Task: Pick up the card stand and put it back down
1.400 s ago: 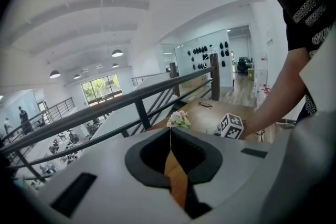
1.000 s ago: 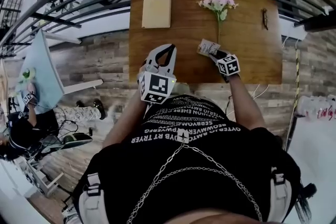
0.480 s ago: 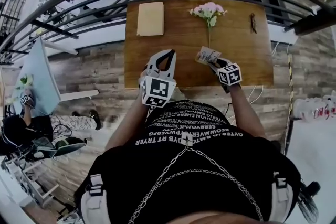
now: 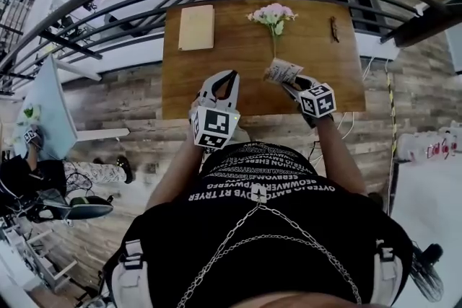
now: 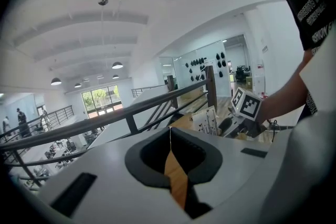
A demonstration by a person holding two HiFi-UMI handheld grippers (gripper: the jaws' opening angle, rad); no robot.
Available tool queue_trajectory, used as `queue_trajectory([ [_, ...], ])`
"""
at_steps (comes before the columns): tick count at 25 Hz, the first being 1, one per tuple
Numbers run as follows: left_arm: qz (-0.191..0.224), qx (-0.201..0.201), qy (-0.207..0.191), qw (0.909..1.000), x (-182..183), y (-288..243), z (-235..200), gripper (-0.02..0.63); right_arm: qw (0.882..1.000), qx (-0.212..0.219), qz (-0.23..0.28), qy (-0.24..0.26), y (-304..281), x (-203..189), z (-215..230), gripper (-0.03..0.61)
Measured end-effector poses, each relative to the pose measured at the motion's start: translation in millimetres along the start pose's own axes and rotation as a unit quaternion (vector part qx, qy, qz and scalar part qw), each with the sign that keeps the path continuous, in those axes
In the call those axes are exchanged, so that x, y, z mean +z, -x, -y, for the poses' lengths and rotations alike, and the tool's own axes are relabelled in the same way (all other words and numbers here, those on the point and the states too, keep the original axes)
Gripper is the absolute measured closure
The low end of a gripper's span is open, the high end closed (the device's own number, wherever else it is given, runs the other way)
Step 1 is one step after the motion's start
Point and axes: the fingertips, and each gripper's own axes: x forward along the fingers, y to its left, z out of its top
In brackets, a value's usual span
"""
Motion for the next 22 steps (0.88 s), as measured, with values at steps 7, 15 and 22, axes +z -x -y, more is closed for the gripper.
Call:
queue_trajectory([
  [7, 0.009, 0.002, 0.001, 1.0, 5.8, 7.2, 14.9, 0.584, 0.999, 0.015, 0.012, 0.026, 32.1, 30.5, -20.7, 0.393],
  [15, 0.014, 0.004, -0.003, 0.9999, 14.2, 8.8, 18.1, 0.584, 0.998, 0.027, 0.032, 0.056, 64.6, 74.8, -41.9, 0.393],
  [22, 0.014, 0.004, -0.004, 0.9999, 14.4, 9.5, 19.3, 0.584, 0.995, 0.039, 0.055, 0.079, 88.5, 107.4, -56.9, 0.393],
])
